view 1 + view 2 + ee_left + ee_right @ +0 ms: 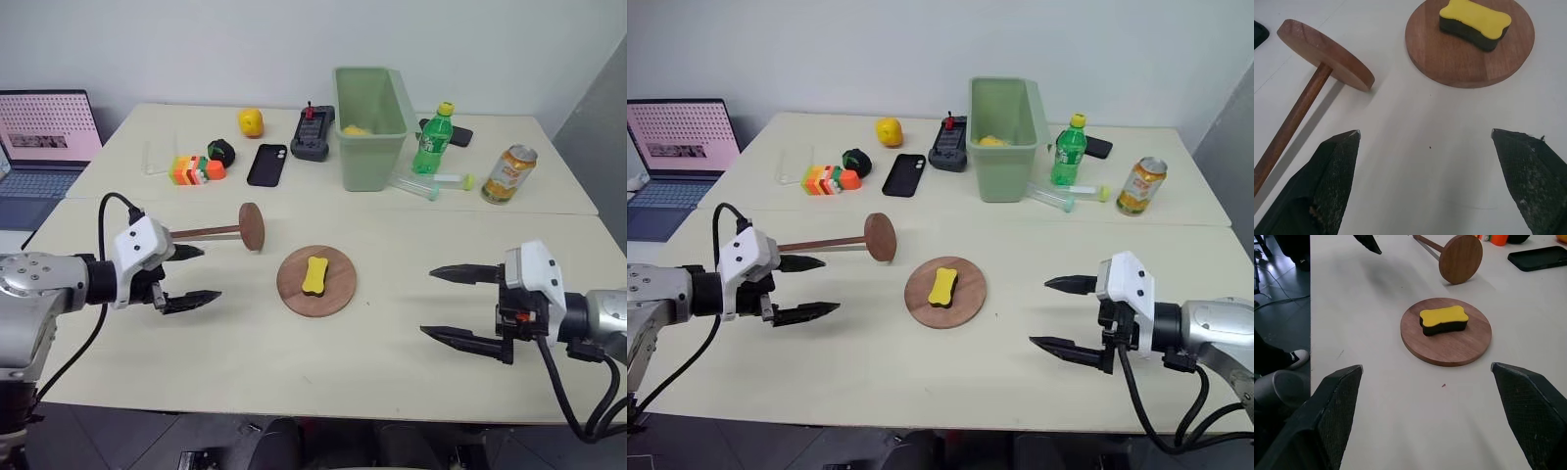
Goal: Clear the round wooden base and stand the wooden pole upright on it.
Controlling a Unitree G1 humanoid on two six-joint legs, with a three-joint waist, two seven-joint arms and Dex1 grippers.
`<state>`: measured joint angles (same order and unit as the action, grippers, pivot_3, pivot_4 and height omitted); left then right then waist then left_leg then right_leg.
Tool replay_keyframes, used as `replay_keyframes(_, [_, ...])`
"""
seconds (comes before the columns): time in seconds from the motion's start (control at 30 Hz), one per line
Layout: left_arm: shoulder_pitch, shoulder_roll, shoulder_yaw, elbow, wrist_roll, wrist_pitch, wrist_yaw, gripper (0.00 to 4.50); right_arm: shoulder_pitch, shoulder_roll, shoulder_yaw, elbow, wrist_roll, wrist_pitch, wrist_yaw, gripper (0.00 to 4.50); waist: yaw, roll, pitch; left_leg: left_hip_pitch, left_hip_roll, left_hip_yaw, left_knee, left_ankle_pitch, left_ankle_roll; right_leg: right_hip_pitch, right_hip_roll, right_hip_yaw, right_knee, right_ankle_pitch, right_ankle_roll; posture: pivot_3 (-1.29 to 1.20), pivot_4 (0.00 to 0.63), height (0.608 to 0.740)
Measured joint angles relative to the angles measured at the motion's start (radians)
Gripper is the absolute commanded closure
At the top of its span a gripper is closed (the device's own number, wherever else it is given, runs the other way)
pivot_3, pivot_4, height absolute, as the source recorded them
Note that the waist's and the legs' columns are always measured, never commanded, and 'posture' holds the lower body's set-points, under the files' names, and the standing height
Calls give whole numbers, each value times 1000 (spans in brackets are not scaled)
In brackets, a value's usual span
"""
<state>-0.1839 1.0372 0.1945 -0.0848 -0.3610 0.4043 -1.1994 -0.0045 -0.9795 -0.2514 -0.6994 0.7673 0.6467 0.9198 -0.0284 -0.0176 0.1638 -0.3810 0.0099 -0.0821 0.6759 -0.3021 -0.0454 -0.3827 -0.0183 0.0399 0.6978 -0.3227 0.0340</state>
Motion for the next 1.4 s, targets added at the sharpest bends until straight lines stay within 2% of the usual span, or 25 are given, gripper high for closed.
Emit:
replay_keyframes(0.3, [-100,-25,-40,17,4,-3,-10,0,-9,4,9,-1,-1,-3,-5,76,1,0,0,0,0,0,0,0,0,0,0,0,0,0,0,0,150,740])
replay_keyframes(0.6, [-110,-21,-61,22,9,-56,-60,0,-9,5,9,0,3,11,-9,76,0,0,0,0,0,0,0,0,0,0,0,0,0,0,0,0,150,740])
replay_keyframes(0.7, [-107,7,-84,30,14,-42,-94,0,-22,15,17,6,0,24,-29,76,0,0,0,0,0,0,0,0,0,0,1,0,0,0,0,0,150,740])
replay_keyframes(0.8, [-106,21,-108,38,37,-65,-103,0,-118,87,129,31,-63,22,-91,76,-3,0,1,1,0,0,0,0,0,-1,1,0,0,0,0,0,150,740])
replay_keyframes(0.9, [-104,20,-124,28,37,-71,-123,0,-216,205,318,76,-201,4,-173,76,-5,1,1,-1,1,1,0,0,0,-3,4,0,1,0,0,0,150,740])
replay_keyframes(0.97, [-106,19,-126,12,26,-67,-130,0,-254,265,401,108,-262,-6,-211,76,-5,1,1,-3,1,1,0,0,0,-5,3,0,1,0,0,0,150,740])
replay_keyframes(1.23, [-125,14,-153,8,27,-72,-150,0,-404,550,651,336,-503,-39,-363,76,-4,2,2,-3,0,1,0,0,0,-6,3,0,1,0,0,0,150,740])
replay_keyframes(1.3, [-127,14,-154,7,27,-78,-153,0,-405,602,706,380,-532,-10,-385,76,-4,2,2,-3,0,1,0,0,0,-6,3,0,1,0,0,0,150,740])
replay_keyframes(1.4, [-127,14,-154,7,27,-81,-161,0,-405,627,721,404,-550,48,-397,76,-4,2,2,-3,0,1,0,0,0,-6,3,0,1,0,0,0,150,740])
